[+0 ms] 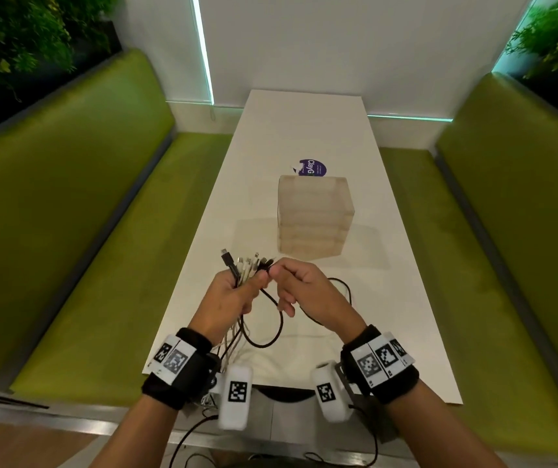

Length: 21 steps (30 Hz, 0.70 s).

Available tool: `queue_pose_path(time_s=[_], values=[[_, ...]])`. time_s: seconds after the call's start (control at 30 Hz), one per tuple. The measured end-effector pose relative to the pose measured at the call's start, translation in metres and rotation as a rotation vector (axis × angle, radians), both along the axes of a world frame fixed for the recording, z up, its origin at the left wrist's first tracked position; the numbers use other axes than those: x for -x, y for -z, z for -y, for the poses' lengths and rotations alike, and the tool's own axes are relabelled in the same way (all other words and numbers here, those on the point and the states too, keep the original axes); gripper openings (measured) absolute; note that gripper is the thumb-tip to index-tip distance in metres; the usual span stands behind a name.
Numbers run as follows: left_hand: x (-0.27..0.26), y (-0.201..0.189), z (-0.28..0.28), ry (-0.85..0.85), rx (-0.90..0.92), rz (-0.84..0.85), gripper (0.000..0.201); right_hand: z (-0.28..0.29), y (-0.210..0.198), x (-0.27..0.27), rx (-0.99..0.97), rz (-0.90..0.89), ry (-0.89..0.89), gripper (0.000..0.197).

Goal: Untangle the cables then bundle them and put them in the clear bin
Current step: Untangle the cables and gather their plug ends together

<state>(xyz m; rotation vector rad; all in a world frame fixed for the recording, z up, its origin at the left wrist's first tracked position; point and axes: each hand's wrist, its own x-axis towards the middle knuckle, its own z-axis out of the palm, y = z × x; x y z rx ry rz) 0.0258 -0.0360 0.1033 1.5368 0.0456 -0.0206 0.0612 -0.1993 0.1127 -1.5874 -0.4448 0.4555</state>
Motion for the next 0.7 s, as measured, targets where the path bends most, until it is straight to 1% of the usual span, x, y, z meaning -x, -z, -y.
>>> queue_pose_path(time_s=[0.03, 0.1, 0.17, 0.2, 0.3, 0.37, 0.43, 0.53, 0.6, 0.63, 0.67, 0.7], values=[[0.001, -0.001, -0.005, -0.025, 0.000, 0.005, 0.021, 0.002, 0.000, 0.000, 0.040, -0.027, -0.030, 0.016], [0.000, -0.003, -0.017, -0.131, 0.082, -0.007, 0.024, 0.010, 0.006, -0.003, 0.198, -0.047, -0.090, 0.019], [-0.003, -0.008, -0.034, -0.278, 0.266, -0.010, 0.018, 0.022, 0.017, -0.006, 0.379, 0.002, -0.147, 0.021], [-0.004, -0.012, -0.045, -0.366, 0.345, -0.001, 0.016, 0.030, 0.024, -0.007, 0.437, 0.029, -0.164, 0.022], [-0.005, -0.020, -0.082, -0.642, 0.457, 0.048, 0.024, 0.057, 0.045, -0.010, 0.505, 0.039, -0.172, 0.024], [-0.003, -0.019, -0.099, -0.742, 0.461, 0.041, 0.028, 0.070, 0.052, -0.007, 0.497, 0.029, -0.169, 0.023], [-0.002, -0.016, -0.101, -0.731, 0.443, 0.044, 0.029, 0.074, 0.053, -0.005, 0.466, 0.046, -0.185, 0.023], [0.000, -0.010, -0.075, -0.589, 0.318, 0.002, 0.024, 0.064, 0.040, -0.001, 0.438, 0.081, -0.259, 0.025], [0.003, -0.006, -0.049, -0.419, 0.169, -0.063, 0.022, 0.052, 0.026, 0.001, 0.438, 0.096, -0.300, 0.024], [0.005, -0.005, -0.036, -0.319, 0.061, -0.088, 0.022, 0.045, 0.020, 0.001, 0.421, 0.106, -0.292, 0.022], [0.008, -0.005, -0.024, -0.216, -0.042, -0.109, 0.025, 0.039, 0.014, 0.002, 0.395, 0.115, -0.258, 0.019], [0.011, -0.004, -0.014, -0.121, -0.106, -0.117, 0.028, 0.033, 0.010, 0.001, 0.358, 0.116, -0.199, 0.015]])
